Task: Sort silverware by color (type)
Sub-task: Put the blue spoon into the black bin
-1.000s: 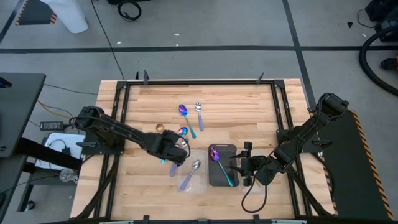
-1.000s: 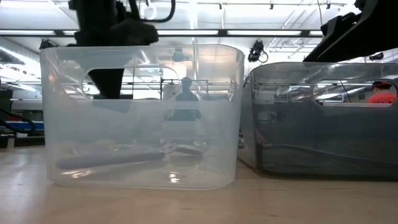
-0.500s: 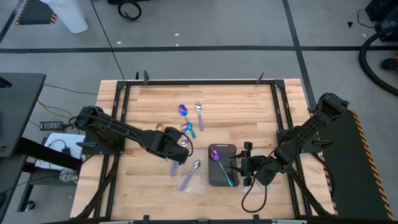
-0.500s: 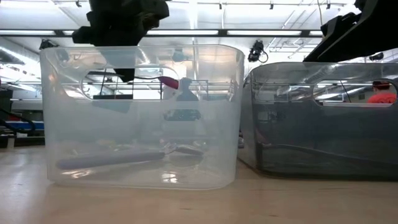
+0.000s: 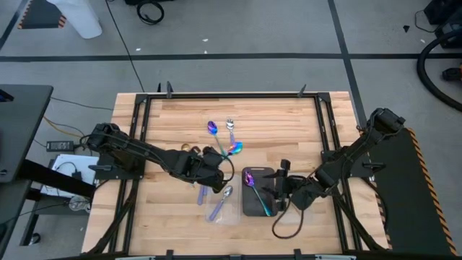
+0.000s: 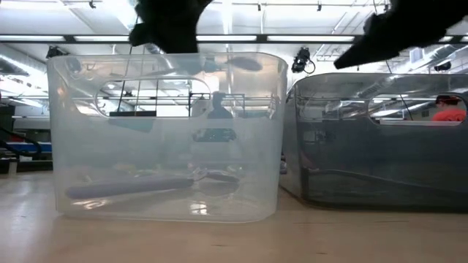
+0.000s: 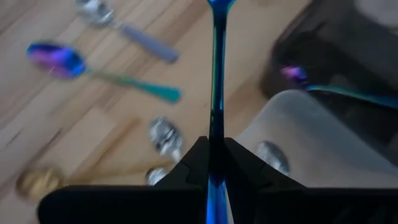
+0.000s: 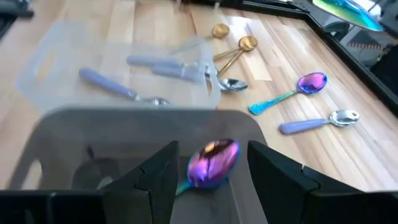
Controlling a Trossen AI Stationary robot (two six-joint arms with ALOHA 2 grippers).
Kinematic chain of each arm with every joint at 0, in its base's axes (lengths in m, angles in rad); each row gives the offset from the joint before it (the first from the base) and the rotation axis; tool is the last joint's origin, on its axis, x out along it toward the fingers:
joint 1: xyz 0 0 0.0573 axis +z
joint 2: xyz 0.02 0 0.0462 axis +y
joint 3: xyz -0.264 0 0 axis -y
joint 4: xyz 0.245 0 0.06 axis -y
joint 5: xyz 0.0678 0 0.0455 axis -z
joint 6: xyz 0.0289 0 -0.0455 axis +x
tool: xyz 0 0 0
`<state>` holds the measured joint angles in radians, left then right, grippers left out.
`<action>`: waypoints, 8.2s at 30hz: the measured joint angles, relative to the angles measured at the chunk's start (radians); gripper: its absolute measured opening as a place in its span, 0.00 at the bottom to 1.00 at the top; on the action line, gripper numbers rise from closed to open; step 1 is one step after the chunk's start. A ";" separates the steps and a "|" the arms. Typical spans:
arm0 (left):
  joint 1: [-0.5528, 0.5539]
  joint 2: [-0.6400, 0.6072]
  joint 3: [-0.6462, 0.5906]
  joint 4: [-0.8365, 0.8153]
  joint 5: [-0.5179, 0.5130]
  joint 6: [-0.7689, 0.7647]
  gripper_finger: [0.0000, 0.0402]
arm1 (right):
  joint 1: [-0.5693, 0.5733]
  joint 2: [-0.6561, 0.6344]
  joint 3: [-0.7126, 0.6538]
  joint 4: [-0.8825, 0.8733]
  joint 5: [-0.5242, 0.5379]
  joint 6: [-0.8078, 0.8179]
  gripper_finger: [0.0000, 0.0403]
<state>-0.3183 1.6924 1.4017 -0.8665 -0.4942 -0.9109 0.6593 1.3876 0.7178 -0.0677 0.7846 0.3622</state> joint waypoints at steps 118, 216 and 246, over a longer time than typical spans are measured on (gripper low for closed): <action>0.041 -0.192 -0.001 0.728 0.280 1.035 0.44 | -0.014 -0.002 0.309 0.686 0.212 -0.696 0.06; 0.080 -0.567 -0.674 0.870 0.136 0.838 0.40 | -0.337 0.247 0.310 -0.399 -0.818 0.834 0.07; 0.079 -0.567 -0.674 0.907 0.136 0.795 0.40 | -0.367 0.336 0.312 -0.375 -0.831 0.820 0.08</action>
<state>-0.2394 1.1255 0.7280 0.0402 -0.3580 -0.1162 0.2923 1.7237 1.0293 -0.4431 -0.0469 1.1818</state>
